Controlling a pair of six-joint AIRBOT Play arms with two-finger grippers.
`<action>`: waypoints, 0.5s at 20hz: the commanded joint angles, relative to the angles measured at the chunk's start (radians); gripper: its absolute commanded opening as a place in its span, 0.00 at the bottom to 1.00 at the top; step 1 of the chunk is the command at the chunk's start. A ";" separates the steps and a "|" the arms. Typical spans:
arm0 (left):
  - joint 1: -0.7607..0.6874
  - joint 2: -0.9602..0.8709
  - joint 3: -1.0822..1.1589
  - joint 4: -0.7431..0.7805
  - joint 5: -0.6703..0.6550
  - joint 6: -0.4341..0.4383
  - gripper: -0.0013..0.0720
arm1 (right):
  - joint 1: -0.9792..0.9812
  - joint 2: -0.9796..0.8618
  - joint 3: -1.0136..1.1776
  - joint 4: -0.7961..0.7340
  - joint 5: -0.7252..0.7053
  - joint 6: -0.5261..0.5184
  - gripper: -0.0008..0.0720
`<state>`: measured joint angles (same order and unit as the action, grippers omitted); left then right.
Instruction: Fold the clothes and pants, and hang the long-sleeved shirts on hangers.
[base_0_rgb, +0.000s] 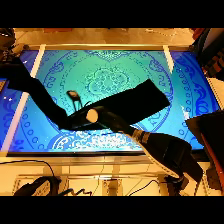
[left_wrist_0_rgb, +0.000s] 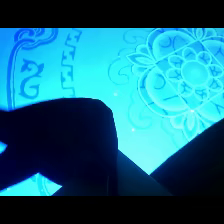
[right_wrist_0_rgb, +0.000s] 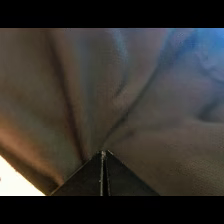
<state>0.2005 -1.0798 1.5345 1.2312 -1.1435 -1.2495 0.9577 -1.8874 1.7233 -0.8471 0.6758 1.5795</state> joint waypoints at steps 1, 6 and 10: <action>-0.002 -0.040 -0.002 -0.095 0.017 -0.006 0.03 | 0.048 -0.005 0.005 -0.025 -0.014 -0.056 0.04; -0.003 -0.046 -0.050 -0.245 -0.080 -0.025 0.03 | -0.124 0.007 0.005 -0.268 0.095 -0.043 0.05; -0.051 -0.047 -0.136 -0.271 -0.095 -0.106 0.03 | -0.394 0.034 0.005 -0.290 0.258 -0.043 0.05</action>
<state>0.1795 -1.1240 1.4506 1.0084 -1.2144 -1.3098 0.7242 -1.8694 1.7275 -1.0828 0.8150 1.5364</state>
